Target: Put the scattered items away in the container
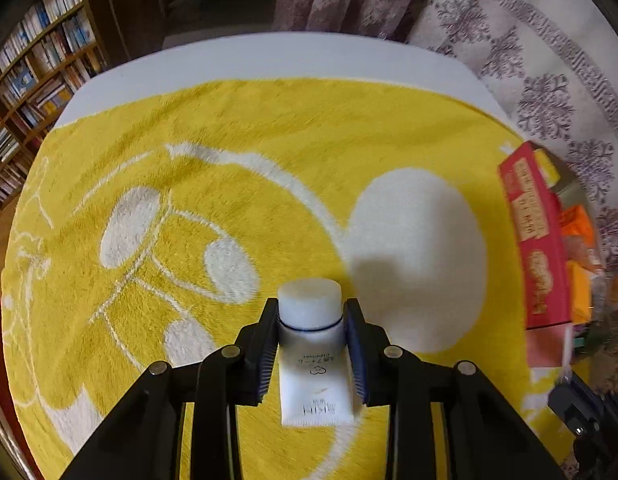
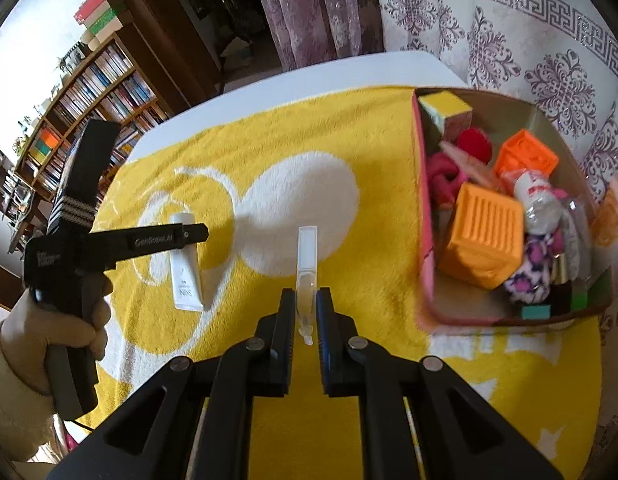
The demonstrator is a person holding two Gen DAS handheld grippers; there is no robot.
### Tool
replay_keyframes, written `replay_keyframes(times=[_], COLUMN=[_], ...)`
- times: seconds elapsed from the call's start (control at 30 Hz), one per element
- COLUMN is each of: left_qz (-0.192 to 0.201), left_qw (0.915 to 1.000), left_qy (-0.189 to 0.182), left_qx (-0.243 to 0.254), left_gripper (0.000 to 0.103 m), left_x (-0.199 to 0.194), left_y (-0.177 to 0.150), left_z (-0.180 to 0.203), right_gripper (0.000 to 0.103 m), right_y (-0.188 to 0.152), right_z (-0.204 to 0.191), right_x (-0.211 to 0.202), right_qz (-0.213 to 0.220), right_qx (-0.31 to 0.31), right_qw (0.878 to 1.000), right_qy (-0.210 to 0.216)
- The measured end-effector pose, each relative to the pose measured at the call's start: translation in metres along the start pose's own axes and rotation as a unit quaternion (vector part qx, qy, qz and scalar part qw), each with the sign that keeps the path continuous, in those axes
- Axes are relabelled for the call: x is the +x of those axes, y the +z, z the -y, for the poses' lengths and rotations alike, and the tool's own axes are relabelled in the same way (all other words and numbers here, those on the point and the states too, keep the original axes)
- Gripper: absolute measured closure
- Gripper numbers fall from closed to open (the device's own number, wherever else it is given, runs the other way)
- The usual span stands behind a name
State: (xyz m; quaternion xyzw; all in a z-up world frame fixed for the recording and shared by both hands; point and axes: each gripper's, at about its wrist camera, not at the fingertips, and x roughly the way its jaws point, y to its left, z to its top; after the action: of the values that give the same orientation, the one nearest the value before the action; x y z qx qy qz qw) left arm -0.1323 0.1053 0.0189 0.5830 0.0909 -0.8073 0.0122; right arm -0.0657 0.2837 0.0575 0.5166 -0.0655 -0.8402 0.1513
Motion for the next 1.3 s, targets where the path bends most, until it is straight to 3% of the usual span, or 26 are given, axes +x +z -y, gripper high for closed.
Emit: replay_keyframes(times=[0.4,0.53,0.6,0.8,0.97,1.03,1.1,1.13,1.3], left_qz=[0.046,0.063,0.071,0.084,0.075,0.06,0.058,0.061,0.029], left_qw=[0.9962,0.9927,0.9903,0.9839,0.9873,0.9921,0.9953,0.9965,0.9988], left_qy=[-0.057,-0.076,-0.087,-0.112,-0.112,-0.093,-0.07,-0.056,-0.034], left_qx=[0.047,0.069,0.081,0.111,0.084,0.06,0.036,0.015,-0.019], left_gripper=[0.073,0.074,0.083,0.083,0.083,0.073,0.033,0.028,0.028], left_x=[-0.055,-0.076,-0.085,-0.101,-0.092,-0.081,-0.074,-0.069,-0.041], left_y=[0.002,-0.002,-0.002,0.0,0.005,0.008,0.007,0.006,0.005], left_z=[0.079,0.115,0.133,0.184,0.189,0.176,0.161,0.151,0.129], right_gripper=[0.092,0.092,0.092,0.092,0.092,0.092,0.092,0.092,0.092], right_y=[0.004,0.003,0.003,0.005,0.003,0.002,0.003,0.003,0.007], right_z=[0.051,0.073,0.084,0.115,0.134,0.139,0.142,0.142,0.142], right_x=[-0.048,-0.065,-0.073,-0.087,-0.092,-0.093,-0.092,-0.091,-0.083], right_qz=[0.037,0.053,0.06,0.076,0.078,0.079,0.079,0.078,0.069], right_qx=[0.028,0.041,0.047,0.06,0.066,0.068,0.069,0.069,0.07], right_qw=[0.999,0.998,0.997,0.995,0.995,0.994,0.994,0.994,0.995], right_qy=[-0.005,-0.011,-0.014,-0.019,-0.018,-0.016,-0.013,-0.011,-0.007])
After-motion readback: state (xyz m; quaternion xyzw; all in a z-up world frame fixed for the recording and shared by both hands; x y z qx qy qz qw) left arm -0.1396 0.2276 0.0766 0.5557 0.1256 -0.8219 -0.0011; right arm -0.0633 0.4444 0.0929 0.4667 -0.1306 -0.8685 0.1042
